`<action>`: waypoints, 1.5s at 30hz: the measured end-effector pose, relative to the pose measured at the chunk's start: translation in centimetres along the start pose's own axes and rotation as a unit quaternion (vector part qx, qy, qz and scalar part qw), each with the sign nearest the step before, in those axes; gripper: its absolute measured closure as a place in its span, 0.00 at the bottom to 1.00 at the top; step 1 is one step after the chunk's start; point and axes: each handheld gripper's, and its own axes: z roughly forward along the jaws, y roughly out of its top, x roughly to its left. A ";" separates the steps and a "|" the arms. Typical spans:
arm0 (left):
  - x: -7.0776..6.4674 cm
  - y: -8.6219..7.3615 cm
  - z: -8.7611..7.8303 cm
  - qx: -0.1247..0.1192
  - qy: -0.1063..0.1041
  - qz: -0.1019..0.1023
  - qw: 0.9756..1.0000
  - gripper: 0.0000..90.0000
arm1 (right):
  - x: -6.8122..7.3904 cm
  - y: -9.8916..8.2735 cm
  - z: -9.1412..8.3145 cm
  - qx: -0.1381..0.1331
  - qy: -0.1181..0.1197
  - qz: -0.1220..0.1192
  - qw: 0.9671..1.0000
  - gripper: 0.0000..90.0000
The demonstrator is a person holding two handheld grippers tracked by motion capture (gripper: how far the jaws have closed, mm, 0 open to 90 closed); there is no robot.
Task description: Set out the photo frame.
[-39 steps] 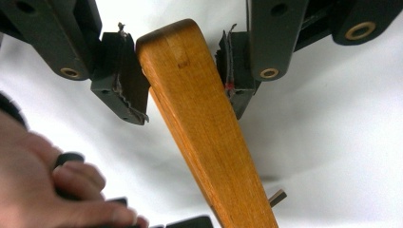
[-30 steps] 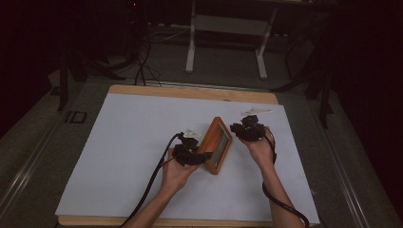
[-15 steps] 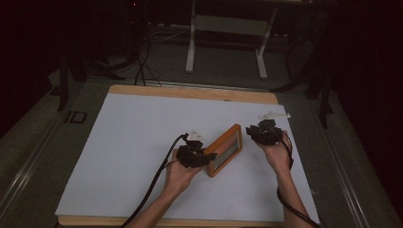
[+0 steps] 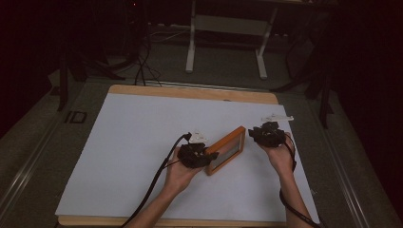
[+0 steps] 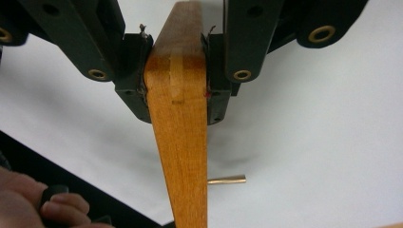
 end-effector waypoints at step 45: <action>2.4 8.3 -4.6 0.072 -0.030 0.123 0.989 0.77 | 4.4 1.6 -1.5 -0.065 0.146 -0.133 0.978 0.53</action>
